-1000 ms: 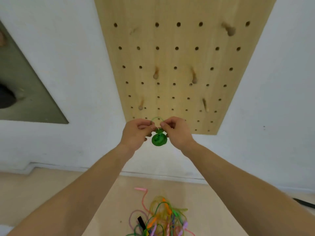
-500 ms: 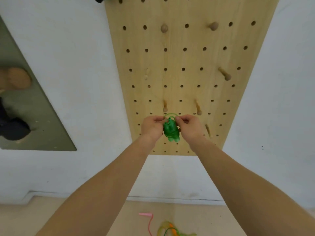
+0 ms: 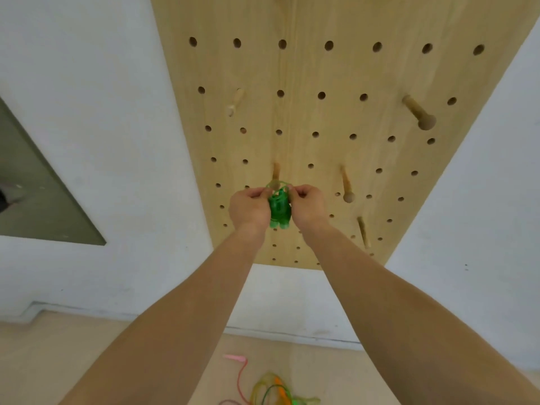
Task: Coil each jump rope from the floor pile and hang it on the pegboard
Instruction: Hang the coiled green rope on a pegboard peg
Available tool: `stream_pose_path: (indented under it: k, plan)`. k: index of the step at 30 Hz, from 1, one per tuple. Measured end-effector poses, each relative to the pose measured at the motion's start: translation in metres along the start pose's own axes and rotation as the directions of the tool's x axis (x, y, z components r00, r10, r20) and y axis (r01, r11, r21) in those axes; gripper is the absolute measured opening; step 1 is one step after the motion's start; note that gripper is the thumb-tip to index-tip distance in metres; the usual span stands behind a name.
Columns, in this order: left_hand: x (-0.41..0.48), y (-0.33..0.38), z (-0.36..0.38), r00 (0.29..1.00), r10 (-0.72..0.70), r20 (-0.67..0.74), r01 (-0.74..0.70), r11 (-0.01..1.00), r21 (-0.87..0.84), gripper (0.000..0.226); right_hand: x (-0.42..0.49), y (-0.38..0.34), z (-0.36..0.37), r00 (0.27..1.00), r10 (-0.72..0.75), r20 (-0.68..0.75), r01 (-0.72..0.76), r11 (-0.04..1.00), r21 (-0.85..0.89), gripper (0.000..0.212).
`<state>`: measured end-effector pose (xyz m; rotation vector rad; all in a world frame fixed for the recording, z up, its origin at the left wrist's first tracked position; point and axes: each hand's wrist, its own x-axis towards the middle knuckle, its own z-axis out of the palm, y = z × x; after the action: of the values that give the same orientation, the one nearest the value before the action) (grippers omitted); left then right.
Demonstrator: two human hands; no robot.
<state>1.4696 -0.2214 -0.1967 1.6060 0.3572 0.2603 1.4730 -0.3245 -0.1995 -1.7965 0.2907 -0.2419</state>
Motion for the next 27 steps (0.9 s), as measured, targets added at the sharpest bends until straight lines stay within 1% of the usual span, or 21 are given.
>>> stream_pose_path:
  k: [4, 8, 12, 15, 18, 21, 24, 27]
  plan:
    - [0.012, -0.009, 0.002, 0.999, -0.01, -0.032, 0.008, 0.999, -0.036, 0.012, 0.01, 0.007, 0.014, 1.0, 0.008, -0.02, -0.008, 1.0, 0.014, 0.026]
    - [0.022, -0.013, 0.004, 1.0, 0.003, -0.009, -0.004, 1.0, -0.03, 0.01, 0.018, 0.012, 0.022, 0.997, 0.044, -0.059, -0.041, 0.998, 0.044, 0.03]
    - [0.034, -0.02, 0.008, 1.0, -0.004, 0.018, 0.005, 1.0, -0.028, 0.008, 0.025, 0.017, 0.028, 0.997, 0.051, -0.051, -0.049, 0.998, 0.043, 0.027]
    - [0.047, -0.022, 0.009, 0.997, -0.018, 0.08, 0.02, 0.999, -0.03, 0.008, 0.033, 0.017, 0.029, 0.999, 0.031, -0.038, -0.03, 0.999, 0.03, 0.022]
    - [0.063, -0.022, 0.005, 0.979, -0.025, 0.203, 0.033, 0.999, -0.035, 0.007, 0.042, 0.018, 0.028, 1.0, 0.0, -0.001, 0.0, 1.0, -0.012, 0.021]
    - [0.074, -0.016, 0.001, 0.954, -0.037, 0.296, 0.035, 0.999, 0.012, 0.007, 0.05, 0.019, 0.027, 0.999, -0.03, 0.03, 0.032, 0.998, -0.048, 0.021]
    - [0.08, -0.011, 0.002, 0.944, -0.019, 0.33, 0.001, 0.998, 0.055, 0.009, 0.053, 0.018, 0.022, 0.997, -0.06, 0.046, 0.064, 0.994, -0.094, 0.021]
    - [0.081, -0.008, 0.003, 0.946, 0.001, 0.324, -0.034, 0.995, 0.096, 0.012, 0.054, 0.015, 0.018, 0.995, -0.063, 0.075, 0.072, 0.99, -0.124, 0.023]
